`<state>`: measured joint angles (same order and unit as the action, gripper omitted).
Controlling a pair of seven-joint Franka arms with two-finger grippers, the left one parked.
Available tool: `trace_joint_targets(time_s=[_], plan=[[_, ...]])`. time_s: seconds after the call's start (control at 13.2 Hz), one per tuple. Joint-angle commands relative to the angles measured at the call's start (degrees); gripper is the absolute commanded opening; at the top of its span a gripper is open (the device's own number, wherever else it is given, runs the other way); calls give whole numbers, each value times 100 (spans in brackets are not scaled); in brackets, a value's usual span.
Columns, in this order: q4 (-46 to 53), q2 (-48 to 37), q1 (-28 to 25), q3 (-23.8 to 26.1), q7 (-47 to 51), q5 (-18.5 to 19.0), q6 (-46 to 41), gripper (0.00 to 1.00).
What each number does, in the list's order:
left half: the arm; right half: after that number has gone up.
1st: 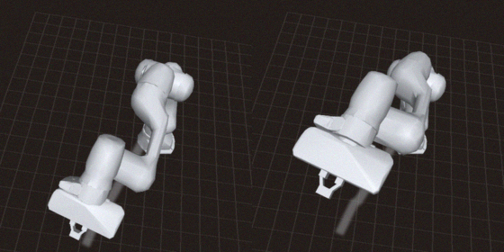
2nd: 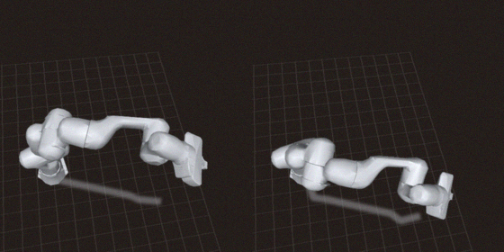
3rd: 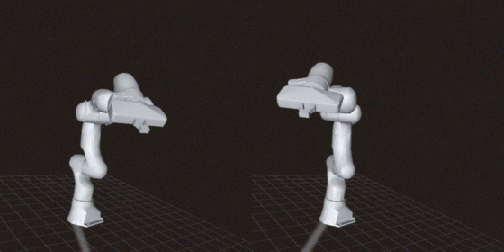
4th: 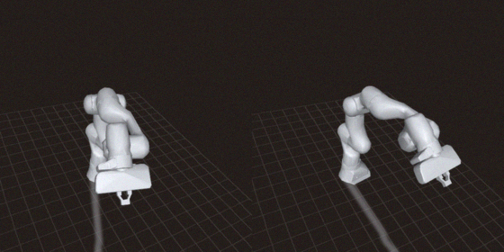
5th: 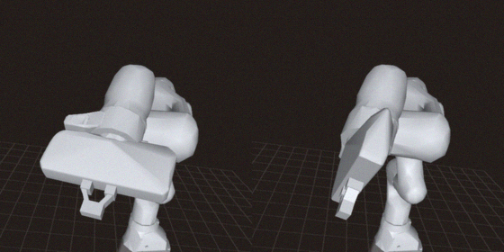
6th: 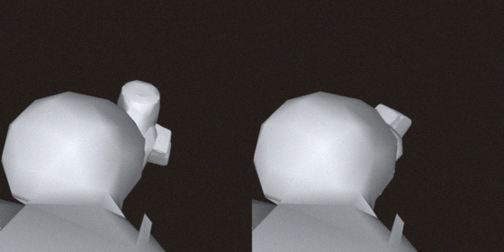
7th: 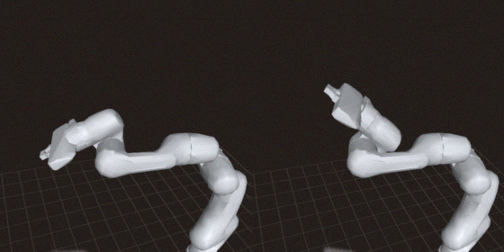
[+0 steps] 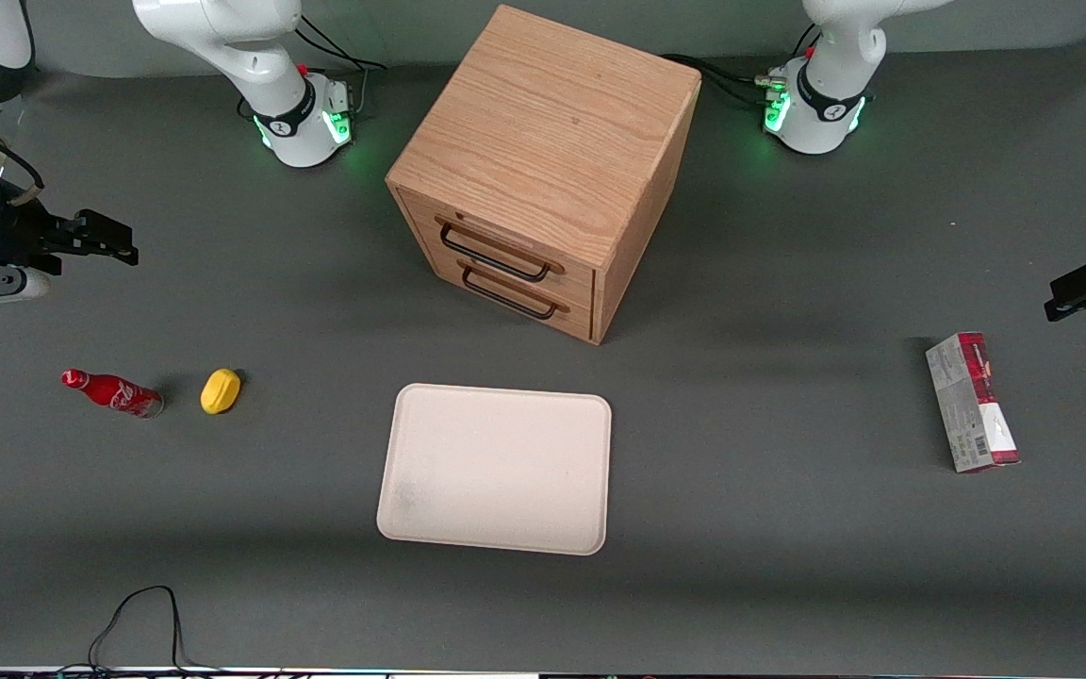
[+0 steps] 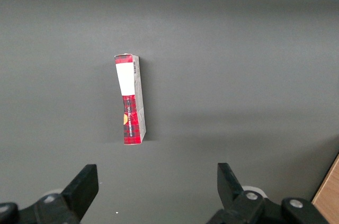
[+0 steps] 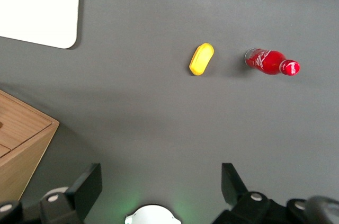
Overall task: Place coke bottle on tray
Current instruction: 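Move the open right gripper over the red Coca-Cola bottle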
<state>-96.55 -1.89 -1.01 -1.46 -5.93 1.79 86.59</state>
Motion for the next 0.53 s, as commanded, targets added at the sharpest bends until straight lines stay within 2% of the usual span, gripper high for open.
trace_joint_targets(time_s=[0.0,0.45], plan=[[320,162,380,441,101,-92,-238,100],[523,382,356,506,153,-83,-450,100]])
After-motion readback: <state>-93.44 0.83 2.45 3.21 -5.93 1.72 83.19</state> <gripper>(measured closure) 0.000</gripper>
